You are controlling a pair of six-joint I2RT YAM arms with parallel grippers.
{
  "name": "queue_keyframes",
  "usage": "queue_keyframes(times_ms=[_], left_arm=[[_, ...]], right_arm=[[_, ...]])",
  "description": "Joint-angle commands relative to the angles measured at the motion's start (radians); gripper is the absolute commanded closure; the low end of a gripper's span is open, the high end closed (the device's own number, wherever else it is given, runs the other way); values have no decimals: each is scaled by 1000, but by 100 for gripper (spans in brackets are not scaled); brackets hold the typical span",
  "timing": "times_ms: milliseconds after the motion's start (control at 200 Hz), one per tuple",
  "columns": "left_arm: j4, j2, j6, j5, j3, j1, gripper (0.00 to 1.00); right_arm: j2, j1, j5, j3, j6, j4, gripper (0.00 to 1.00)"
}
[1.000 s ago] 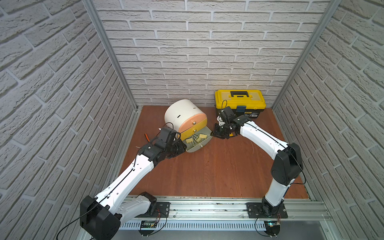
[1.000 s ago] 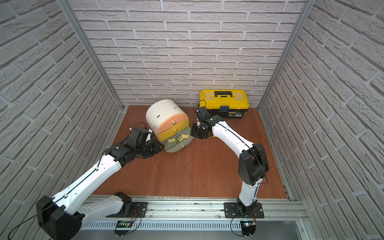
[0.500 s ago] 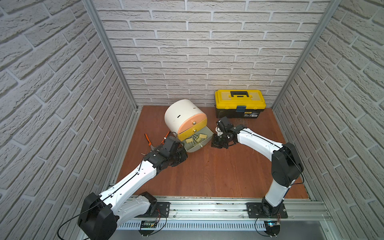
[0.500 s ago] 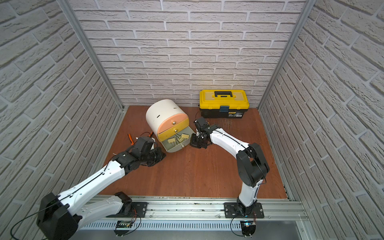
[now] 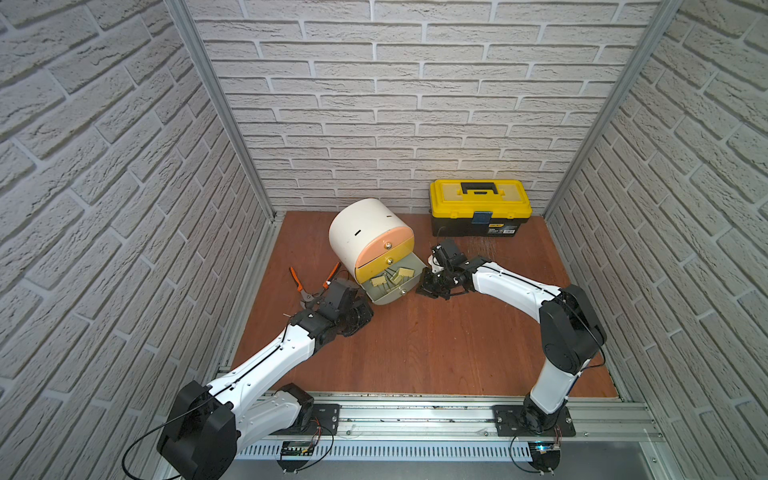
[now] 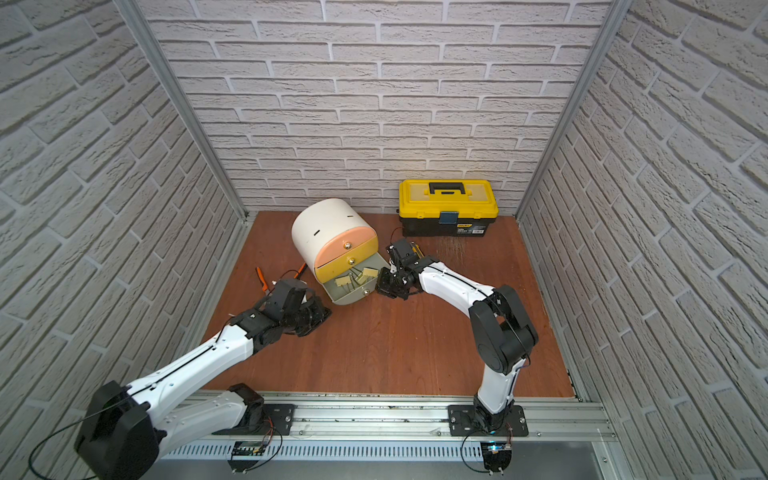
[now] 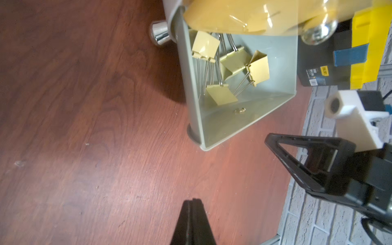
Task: Put the binder clips in the drawer according to color
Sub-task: Close the drawer in the storage box.
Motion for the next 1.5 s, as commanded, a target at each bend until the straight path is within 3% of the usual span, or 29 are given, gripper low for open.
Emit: queue_keyframes(times_ms=[0, 540, 1495], left_arm=[[91, 20, -9, 17, -14, 17, 100], [177, 130, 0, 71, 10, 70, 100], [152, 201, 63, 162, 90, 167, 100]], right_arm=[[23, 6, -15, 14, 34, 53, 98], [92, 7, -30, 90, 45, 61, 98], [238, 12, -70, 267, 97, 71, 98]])
